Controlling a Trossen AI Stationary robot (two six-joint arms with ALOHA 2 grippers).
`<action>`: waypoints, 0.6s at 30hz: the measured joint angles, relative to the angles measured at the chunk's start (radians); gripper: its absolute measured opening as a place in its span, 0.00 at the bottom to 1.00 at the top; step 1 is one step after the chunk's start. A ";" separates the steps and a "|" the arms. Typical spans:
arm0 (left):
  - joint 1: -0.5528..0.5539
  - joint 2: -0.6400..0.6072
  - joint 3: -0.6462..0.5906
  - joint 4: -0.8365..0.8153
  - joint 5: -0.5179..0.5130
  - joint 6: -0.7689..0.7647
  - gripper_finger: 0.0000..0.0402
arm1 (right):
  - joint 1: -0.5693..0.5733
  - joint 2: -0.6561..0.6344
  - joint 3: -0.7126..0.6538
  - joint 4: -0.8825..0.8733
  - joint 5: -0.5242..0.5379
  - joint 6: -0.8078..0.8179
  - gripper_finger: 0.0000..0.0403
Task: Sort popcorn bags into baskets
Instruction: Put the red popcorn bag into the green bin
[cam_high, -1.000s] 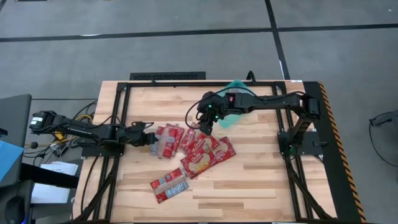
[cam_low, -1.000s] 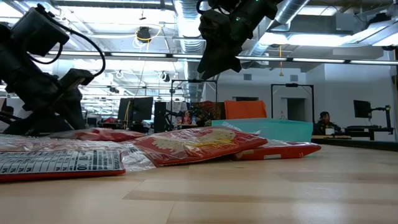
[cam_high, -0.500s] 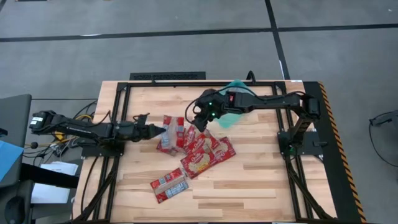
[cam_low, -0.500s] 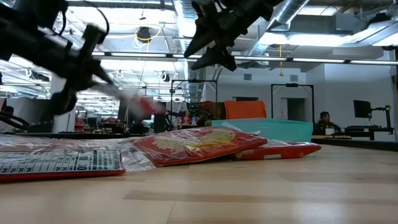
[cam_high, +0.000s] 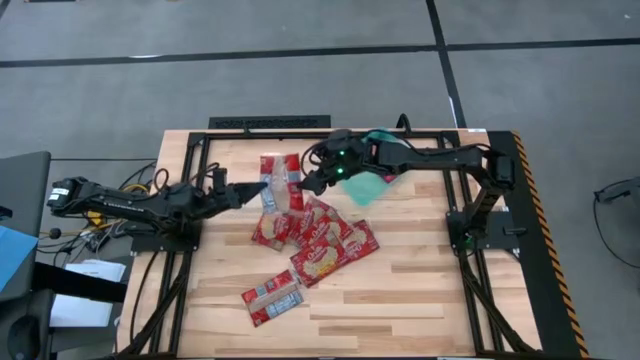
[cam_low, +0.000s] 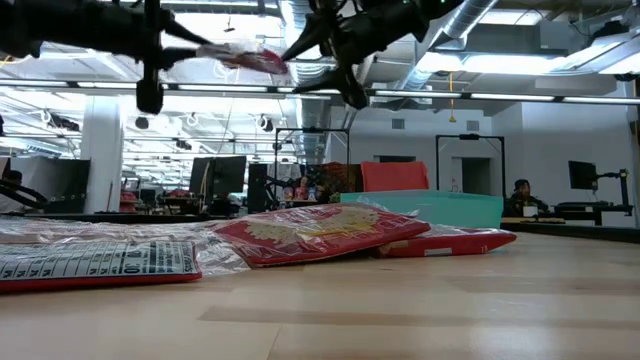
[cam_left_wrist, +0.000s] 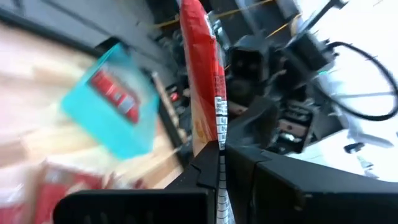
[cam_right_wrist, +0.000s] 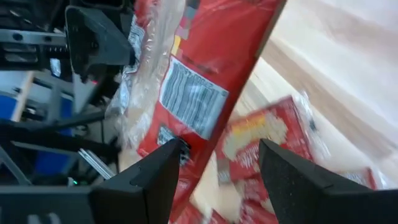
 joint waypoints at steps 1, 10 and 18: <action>0.000 0.000 0.002 0.009 -0.007 0.010 0.00 | 0.000 0.000 0.000 0.020 -0.005 0.000 0.60; 0.000 0.000 0.002 0.021 -0.040 0.020 0.00 | 0.000 0.000 0.001 0.175 -0.048 -0.016 0.59; 0.000 0.001 0.002 0.023 -0.056 0.026 0.00 | 0.002 0.000 0.001 0.207 -0.070 -0.050 0.42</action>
